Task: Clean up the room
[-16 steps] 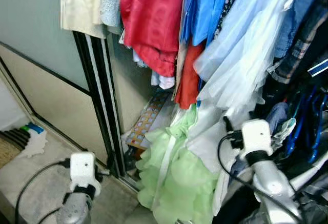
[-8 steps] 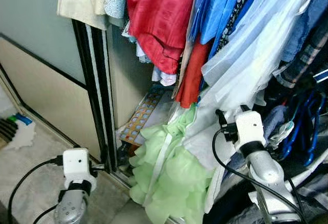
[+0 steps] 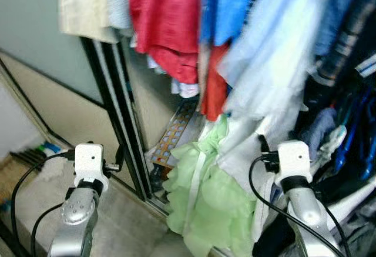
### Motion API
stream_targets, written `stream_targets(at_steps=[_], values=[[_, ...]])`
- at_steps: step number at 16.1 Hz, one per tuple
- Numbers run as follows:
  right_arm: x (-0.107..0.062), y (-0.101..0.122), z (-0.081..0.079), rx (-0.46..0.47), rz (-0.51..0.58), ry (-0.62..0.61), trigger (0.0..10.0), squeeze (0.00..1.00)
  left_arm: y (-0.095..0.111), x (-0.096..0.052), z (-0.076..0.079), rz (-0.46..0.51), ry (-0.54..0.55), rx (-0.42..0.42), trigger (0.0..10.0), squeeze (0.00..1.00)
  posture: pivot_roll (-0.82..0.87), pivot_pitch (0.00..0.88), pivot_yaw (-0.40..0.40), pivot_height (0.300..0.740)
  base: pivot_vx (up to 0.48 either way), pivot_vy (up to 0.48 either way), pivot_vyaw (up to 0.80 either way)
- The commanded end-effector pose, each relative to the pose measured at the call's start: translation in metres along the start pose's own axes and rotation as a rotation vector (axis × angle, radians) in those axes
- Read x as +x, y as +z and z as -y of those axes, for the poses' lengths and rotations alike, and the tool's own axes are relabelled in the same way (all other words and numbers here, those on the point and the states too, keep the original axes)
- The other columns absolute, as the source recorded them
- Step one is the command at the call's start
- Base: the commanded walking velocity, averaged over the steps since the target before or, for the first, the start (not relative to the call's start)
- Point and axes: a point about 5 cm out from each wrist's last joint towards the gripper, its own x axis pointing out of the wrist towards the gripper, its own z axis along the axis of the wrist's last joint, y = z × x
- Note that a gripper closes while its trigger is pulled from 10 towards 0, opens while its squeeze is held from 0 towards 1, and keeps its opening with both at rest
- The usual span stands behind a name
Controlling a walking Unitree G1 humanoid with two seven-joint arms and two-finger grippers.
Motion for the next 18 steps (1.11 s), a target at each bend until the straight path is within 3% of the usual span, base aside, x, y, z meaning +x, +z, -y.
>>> stream_targets(at_steps=[1,4,7,9,12,18], values=[[0.003,0.008,0.003,0.004,0.037,-0.027,10.0,0.0,-0.004,0.0,-0.003,-0.026,-0.003,-0.004,10.0,0.0,-0.08,0.006,0.067,0.74,0.0,0.0,0.0],[0.004,0.017,-0.002,0.039,0.054,-0.002,10.0,0.0,0.0,-0.004,-0.002,0.002,-0.018,-0.013,10.0,0.0,-0.08,0.006,0.014,0.74,0.0,0.0,0.0],[-0.005,0.015,-0.004,0.003,0.037,0.064,10.0,0.0,-0.009,-0.023,-0.007,-0.007,0.043,-0.081,10.0,0.0,-0.03,0.031,-0.036,0.74,0.0,0.0,0.0],[-0.002,0.013,-0.019,0.01,0.027,0.114,10.0,0.0,-0.012,-0.035,-0.012,-0.031,0.07,-0.039,10.0,0.0,0.01,0.051,-0.051,0.74,0.0,0.0,0.8],[0.002,0.018,-0.033,0.004,0.052,0.155,10.0,0.0,-0.01,-0.044,-0.017,0.004,0.074,-0.069,10.0,0.0,0.04,0.061,-0.046,0.74,0.0,0.0,0.8],[0.0,0.013,-0.024,0.024,0.029,0.097,10.0,0.0,-0.003,-0.036,0.0,0.021,0.017,-0.039,10.0,0.0,0.01,0.073,-0.015,0.74,0.0,0.0,0.8]])
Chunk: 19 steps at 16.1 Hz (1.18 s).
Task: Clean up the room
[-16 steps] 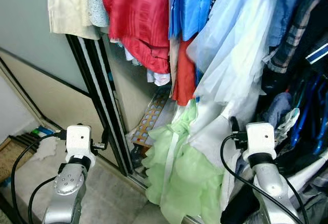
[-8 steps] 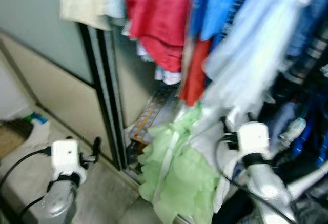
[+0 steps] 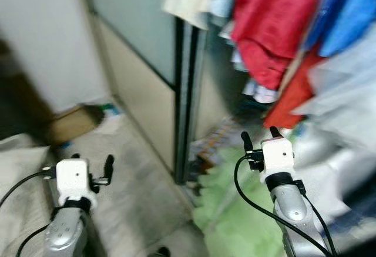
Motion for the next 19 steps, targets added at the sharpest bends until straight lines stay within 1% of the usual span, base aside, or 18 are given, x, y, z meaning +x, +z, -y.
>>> stream_targets(at_steps=[1,2,3,4,5,6,7,9,12,15,19], values=[[-0.002,-0.003,0.004,-0.007,-0.016,-0.016,10.0,0.0,0.002,-0.001,0.006,0.003,-0.026,0.01,10.0,0.0,0.01,0.074,-0.014,0.74,0.0,0.0,0.8],[-0.001,-0.003,0.004,-0.006,-0.015,-0.017,10.0,0.0,0.002,-0.001,0.005,-0.001,-0.013,0.016,10.0,0.0,0.02,0.077,-0.015,0.74,0.0,0.0,0.8],[-0.001,-0.005,0.006,-0.005,-0.021,-0.021,10.0,0.0,0.0,-0.003,-0.001,-0.033,0.074,0.026,10.0,0.0,0.03,0.08,-0.018,0.74,0.0,0.0,0.8],[-0.001,-0.006,0.006,-0.004,-0.024,-0.023,10.0,0.0,0.0,-0.004,-0.004,-0.037,0.113,0.047,10.0,0.0,0.03,0.083,-0.02,0.74,0.0,0.0,0.8],[0.0,-0.006,0.007,-0.004,-0.024,-0.024,10.0,0.0,0.001,-0.004,-0.004,-0.028,0.107,0.051,10.0,0.0,0.04,0.085,-0.022,0.74,0.0,0.0,0.8],[0.002,-0.005,0.006,-0.005,-0.022,-0.021,10.0,0.0,0.003,-0.006,-0.002,-0.009,0.051,0.004,10.0,0.0,0.04,0.087,-0.025,0.74,0.0,0.0,0.8],[0.003,-0.004,0.005,-0.005,-0.019,-0.017,10.0,0.0,0.005,-0.008,-0.001,0.006,0.029,0.017,10.0,0.0,0.04,0.093,-0.029,0.74,0.0,0.0,0.8],[0.009,-0.002,0.003,-0.006,-0.009,-0.002,10.0,0.0,0.003,-0.009,0.0,-0.002,0.029,0.013,10.0,0.0,0.04,0.098,-0.038,0.74,0.0,0.0,0.8],[0.012,0.0,0.001,-0.011,0.0,0.017,10.0,0.0,0.003,-0.01,0.003,-0.008,0.029,0.011,10.0,0.0,0.04,0.11,-0.051,0.74,0.0,0.0,0.8],[0.013,0.001,0.002,-0.012,0.003,0.021,10.0,0.0,0.001,-0.012,0.006,-0.017,0.017,0.011,10.0,0.0,0.03,0.116,-0.052,0.74,0.0,0.0,0.8],[0.012,-0.001,0.002,-0.012,0.002,0.024,10.0,0.0,0.004,-0.01,0.008,-0.005,0.003,-0.013,10.0,0.0,0.03,0.103,-0.047,0.74,0.0,0.0,0.8]])
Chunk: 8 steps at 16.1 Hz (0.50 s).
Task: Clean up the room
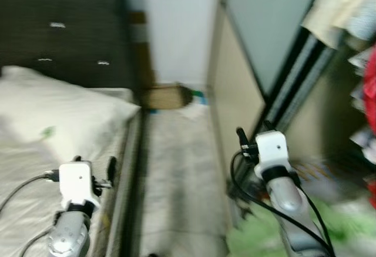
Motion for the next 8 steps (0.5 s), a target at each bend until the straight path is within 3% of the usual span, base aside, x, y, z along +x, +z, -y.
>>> stream_targets(at_steps=[1,8], values=[[0.0003,-0.0007,0.0012,0.006,-0.001,-0.008,10.0,0.0,0.0028,0.0003,-0.0004,0.009,-0.001,0.012,10.0,0.0,0.03,0.103,-0.047,0.74,0.0,0.0,0.8],[0.0038,0.0041,-0.0033,0.006,0.025,0.041,10.0,0.0,0.0035,0.0005,0.0042,0.039,-0.016,-0.034,10.0,0.0,0.02,0.093,-0.062,0.74,0.0,0.0,0.8]])
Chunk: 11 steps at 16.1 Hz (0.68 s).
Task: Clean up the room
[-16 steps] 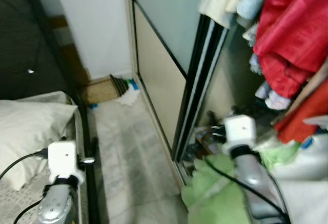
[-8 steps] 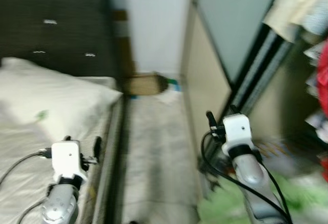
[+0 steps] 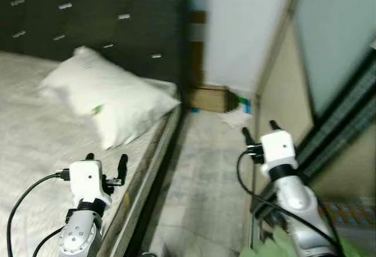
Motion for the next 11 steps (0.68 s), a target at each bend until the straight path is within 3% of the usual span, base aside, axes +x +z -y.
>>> stream_targets(at_steps=[1,6,11], values=[[0.0028,0.0046,-0.0076,0.019,0.02,0.023,10.0,0.0,-0.0007,-0.0013,-0.0065,-0.007,0.028,0.013,10.0,0.0,0.02,0.094,-0.063,0.74,0.0,0.0,0.8],[0.0046,0.0041,-0.0023,0.025,0.016,0.012,10.0,0.0,-0.0005,-0.0003,-0.0127,-0.005,0.049,0.039,10.0,0.0,0.02,0.099,-0.07,0.74,0.0,0.0,0.8],[0.0054,0.0045,-0.0043,0.026,0.018,0.023,10.0,0.0,-0.0014,0.0025,-0.0068,-0.004,0.029,0.045,10.0,0.0,0.01,0.095,-0.075,0.74,0.0,0.0,0.8]])
